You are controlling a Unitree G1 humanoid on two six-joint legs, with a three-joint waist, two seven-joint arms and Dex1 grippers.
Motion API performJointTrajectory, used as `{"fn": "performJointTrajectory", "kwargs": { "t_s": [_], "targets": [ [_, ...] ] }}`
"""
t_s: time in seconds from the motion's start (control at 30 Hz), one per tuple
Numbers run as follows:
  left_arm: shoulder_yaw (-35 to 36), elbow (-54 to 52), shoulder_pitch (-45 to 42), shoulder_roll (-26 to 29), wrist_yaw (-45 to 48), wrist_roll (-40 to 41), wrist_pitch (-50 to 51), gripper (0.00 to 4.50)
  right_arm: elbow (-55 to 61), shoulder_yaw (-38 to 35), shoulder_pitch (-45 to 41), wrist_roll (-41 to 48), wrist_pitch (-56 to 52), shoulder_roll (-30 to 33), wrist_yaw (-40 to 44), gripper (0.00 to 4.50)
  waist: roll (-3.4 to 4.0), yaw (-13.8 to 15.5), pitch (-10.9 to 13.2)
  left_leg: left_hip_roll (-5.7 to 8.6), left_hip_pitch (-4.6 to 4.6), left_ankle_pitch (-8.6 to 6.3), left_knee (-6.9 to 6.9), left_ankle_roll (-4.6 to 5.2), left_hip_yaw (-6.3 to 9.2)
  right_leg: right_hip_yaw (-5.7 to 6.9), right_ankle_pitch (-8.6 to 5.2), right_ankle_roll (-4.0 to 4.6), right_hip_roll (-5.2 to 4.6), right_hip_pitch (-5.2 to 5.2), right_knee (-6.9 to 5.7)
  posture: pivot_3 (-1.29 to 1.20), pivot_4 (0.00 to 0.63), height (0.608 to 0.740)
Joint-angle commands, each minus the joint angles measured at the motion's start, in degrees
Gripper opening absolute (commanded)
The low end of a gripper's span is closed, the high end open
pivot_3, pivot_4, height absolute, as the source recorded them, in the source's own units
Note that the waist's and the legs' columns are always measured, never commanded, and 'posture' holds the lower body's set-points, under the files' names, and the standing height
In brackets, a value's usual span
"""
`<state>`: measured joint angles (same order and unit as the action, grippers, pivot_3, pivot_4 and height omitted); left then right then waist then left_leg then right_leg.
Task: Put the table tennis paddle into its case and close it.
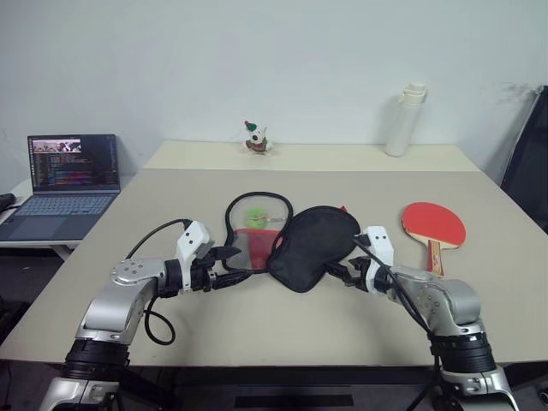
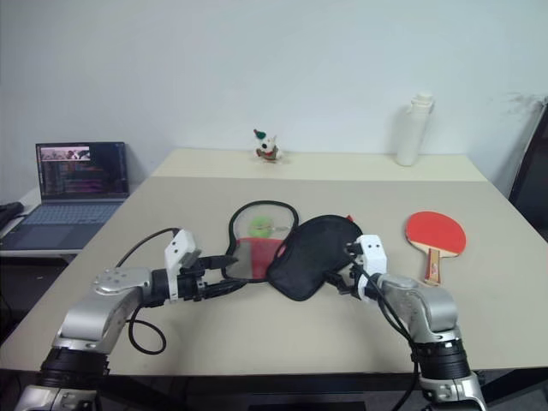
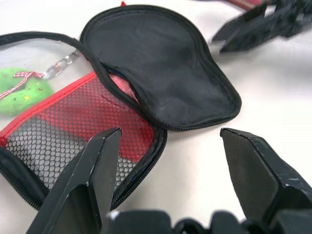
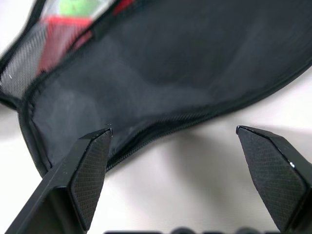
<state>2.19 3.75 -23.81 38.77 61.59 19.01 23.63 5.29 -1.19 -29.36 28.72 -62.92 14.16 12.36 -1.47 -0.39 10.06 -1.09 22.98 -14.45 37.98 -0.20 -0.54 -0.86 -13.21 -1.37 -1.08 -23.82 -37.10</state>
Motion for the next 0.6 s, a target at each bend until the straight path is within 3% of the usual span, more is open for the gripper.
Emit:
{"fn": "performJointTrajectory", "kwargs": {
  "t_s": [0.03,0.3,0.4,0.6],
  "targets": [
    [1.8,-3.3,0.1,1.2,-0.5,1.2,-0.2,3.51,0.3,1.6,-1.8,-0.7,0.7,-3.2,-0.5,4.50,0.00,-0.2,0.0,-0.02,0.00,0.00,0.00,0.00,0.00,0.00,0.00,0.00,0.01,0.00,-0.01,0.00,0.150,0.740],
    [2.3,-4.3,-0.2,1.3,-1.5,2.0,0.5,3.51,-1.0,7.0,-2.9,-3.5,2.6,-7.3,0.8,4.50,0.00,-1.0,0.0,-0.17,-0.02,0.00,0.00,0.00,-0.02,0.02,-0.01,-0.01,0.13,-0.03,-0.03,0.00,0.150,0.740],
    [2.4,-4.9,0.1,1.6,-1.7,2.3,0.9,3.56,-2.2,7.6,-3.2,-5.2,4.4,-7.5,0.5,3.88,0.00,-1.2,0.0,-0.18,-0.02,0.00,0.00,0.00,-0.03,0.00,-0.01,-0.02,0.13,-0.03,-0.03,0.00,0.150,0.740],
    [1.8,-6.7,0.4,1.6,-2.5,2.4,1.4,3.56,-4.3,6.1,-3.3,-7.3,5.1,-4.5,1.6,1.79,0.00,-1.2,0.0,-0.21,-0.02,0.00,0.00,0.00,-0.05,-0.01,-0.01,-0.02,0.13,-0.06,-0.04,0.00,0.150,0.740]
  ]
}}
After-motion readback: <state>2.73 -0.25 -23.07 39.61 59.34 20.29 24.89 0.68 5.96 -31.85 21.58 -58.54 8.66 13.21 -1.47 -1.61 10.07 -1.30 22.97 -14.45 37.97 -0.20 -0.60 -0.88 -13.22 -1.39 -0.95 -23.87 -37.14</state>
